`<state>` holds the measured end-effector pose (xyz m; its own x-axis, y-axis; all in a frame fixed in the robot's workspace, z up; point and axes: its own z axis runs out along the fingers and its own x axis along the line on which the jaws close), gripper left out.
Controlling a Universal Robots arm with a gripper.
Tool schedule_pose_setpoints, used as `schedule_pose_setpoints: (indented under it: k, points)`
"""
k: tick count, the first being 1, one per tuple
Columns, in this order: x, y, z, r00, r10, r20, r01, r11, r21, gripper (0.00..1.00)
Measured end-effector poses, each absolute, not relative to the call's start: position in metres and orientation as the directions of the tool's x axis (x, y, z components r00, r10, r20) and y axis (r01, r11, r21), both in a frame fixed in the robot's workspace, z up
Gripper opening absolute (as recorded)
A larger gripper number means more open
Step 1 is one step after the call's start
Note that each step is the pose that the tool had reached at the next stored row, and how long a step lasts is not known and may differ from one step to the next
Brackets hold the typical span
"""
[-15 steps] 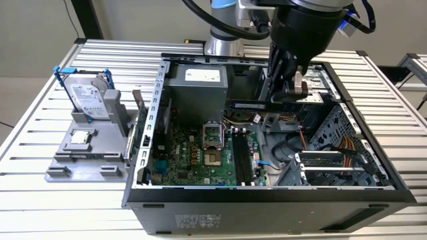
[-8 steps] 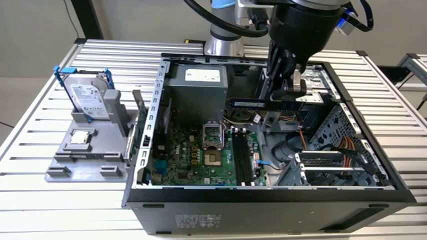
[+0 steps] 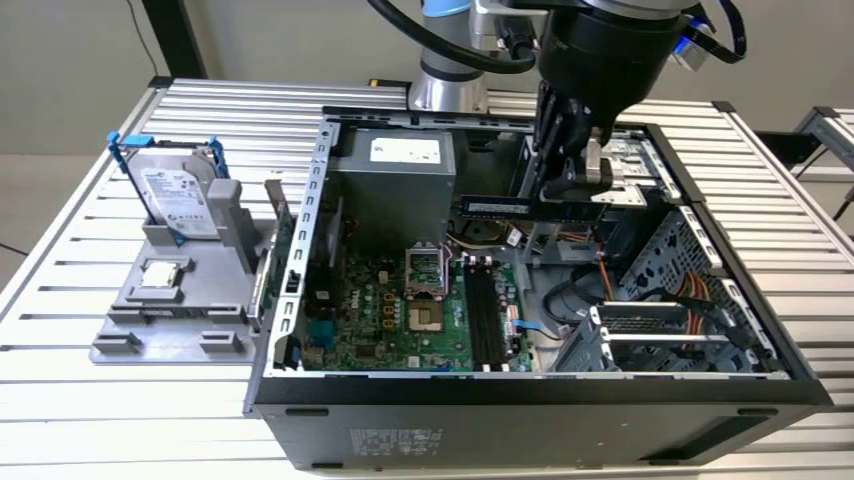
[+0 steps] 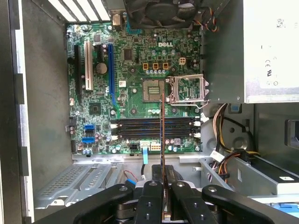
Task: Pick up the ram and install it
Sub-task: 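Insert the ram into the slot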
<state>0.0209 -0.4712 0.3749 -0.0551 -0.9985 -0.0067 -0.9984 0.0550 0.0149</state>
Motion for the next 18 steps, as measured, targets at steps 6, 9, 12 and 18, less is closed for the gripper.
schedule_pose_setpoints:
  k: [6,9,12,18]
  points:
    - [0.0209,-0.4712,0.3749,-0.055,-0.998,-0.007,-0.998,0.055,0.015,0.00]
    - [0.0209,-0.4712,0.3749,-0.064,-0.998,-0.007,-0.998,0.064,0.015,0.00]
    - [0.0209,-0.4712,0.3750,-0.084,-0.996,-0.007,-0.996,0.084,0.015,0.00]
    - [0.0209,-0.4712,0.3749,-0.130,-0.992,-0.007,-0.991,0.130,0.015,0.00]
